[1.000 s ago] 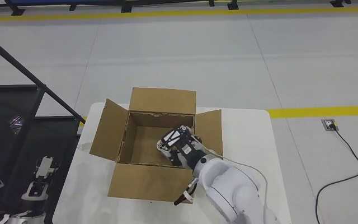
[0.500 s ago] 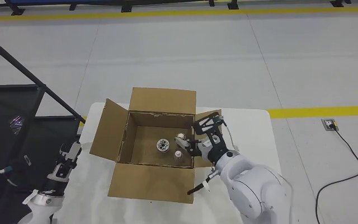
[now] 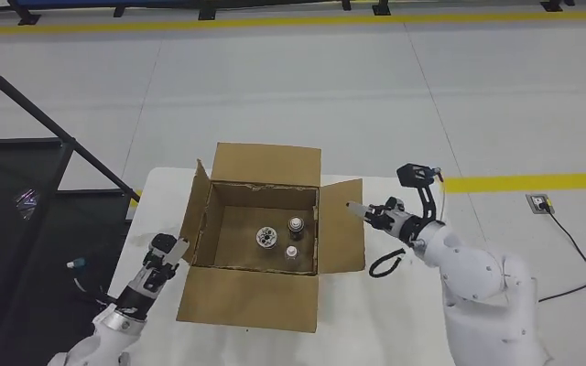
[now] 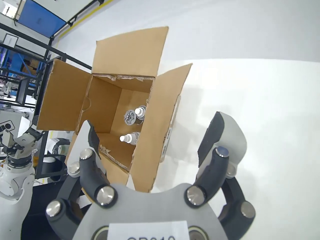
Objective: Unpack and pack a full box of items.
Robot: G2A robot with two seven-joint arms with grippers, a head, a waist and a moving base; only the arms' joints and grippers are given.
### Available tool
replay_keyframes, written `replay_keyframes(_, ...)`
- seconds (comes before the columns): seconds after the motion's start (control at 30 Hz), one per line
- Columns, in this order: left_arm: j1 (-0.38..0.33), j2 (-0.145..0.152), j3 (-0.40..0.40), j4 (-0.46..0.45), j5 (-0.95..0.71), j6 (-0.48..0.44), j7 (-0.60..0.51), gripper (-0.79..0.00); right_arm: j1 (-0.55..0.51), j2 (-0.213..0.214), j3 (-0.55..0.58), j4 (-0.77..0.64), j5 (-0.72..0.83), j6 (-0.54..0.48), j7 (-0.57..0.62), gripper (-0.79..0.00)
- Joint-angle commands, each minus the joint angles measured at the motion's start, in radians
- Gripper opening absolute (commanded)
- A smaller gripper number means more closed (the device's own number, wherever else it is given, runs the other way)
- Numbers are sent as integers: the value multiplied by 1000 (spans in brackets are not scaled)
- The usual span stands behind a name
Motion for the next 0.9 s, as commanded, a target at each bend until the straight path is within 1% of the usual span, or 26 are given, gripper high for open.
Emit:
replay_keyframes(0.0,-11,0,26,13,5,3,-20,0,37,4,-13,56,68,-46,84,0)
replay_keyframes(0.03,-17,0,38,20,10,4,-27,0,54,7,-19,75,88,-73,116,0)
replay_keyframes(0.1,-26,0,58,35,23,8,-33,0,75,10,-27,100,132,-101,137,0)
replay_keyframes(0.2,-39,0,84,55,40,11,-36,0,92,13,-44,117,245,-160,176,0)
replay_keyframes(0.3,-53,0,104,76,52,16,-35,0,109,16,-68,126,324,-193,198,0)
replay_keyframes(0.4,-70,0,119,103,54,23,-36,0,116,15,-102,132,380,-217,153,0)
replay_keyframes(0.5,-92,0,131,134,49,33,-38,0,130,13,-171,150,375,-240,127,0)
replay_keyframes(0.7,-117,0,147,170,41,44,-32,0,167,4,-274,233,411,-273,37,0)
replay_keyframes(0.87,-121,1,149,177,25,46,-20,0,201,-2,-349,321,394,-282,-17,0)
